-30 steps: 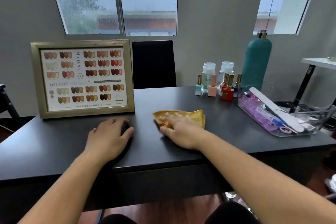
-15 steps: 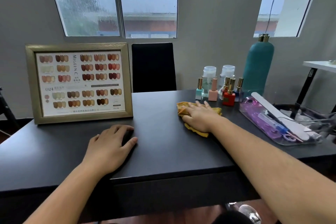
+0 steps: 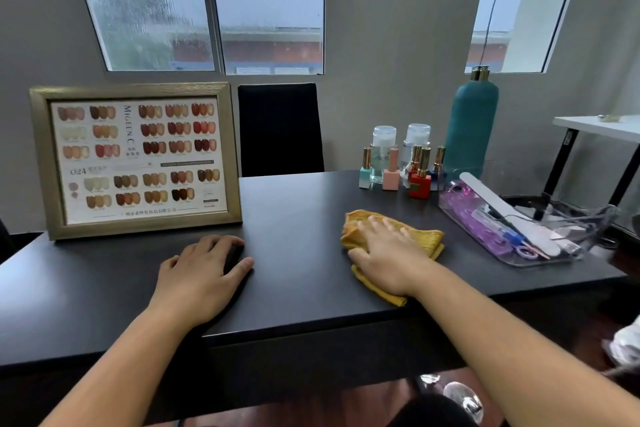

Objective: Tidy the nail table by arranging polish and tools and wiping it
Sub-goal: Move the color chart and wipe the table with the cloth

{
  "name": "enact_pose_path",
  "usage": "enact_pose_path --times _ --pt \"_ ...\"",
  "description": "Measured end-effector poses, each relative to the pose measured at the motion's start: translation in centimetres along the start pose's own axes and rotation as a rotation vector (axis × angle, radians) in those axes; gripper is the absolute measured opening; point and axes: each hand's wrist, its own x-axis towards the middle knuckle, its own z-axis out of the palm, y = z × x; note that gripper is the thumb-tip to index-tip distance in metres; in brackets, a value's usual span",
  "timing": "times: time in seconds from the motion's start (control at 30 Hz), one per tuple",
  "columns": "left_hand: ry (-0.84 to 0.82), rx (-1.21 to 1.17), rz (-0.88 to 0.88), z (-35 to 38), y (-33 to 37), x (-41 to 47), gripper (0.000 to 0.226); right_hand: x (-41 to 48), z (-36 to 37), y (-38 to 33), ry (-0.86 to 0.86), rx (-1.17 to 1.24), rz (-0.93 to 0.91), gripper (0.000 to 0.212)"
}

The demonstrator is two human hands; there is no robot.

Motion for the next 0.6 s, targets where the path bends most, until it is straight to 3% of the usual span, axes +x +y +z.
enact_pose_path --times 0.17,0.3,0.37,0.6 --pt "-0.012 -0.003 -0.004 -0.1 -0.1 0.0 0.044 -2.5 1.4 -5.9 -0.031 0.013 -0.268 0.062" --pt "-0.02 -0.004 0.002 -0.2 -0.1 -0.1 0.044 -4.0 0.2 -3.5 -0.065 0.196 -0.358 0.053" --pt "-0.021 -0.007 0.005 -0.2 -0.2 -0.1 0.044 -4.6 -0.3 -0.7 -0.047 0.254 -0.307 0.051" --pt "-0.004 -0.015 0.013 0.1 -0.3 -0.1 0.045 -1.2 -1.6 5.0 0.028 0.121 0.027 0.05"
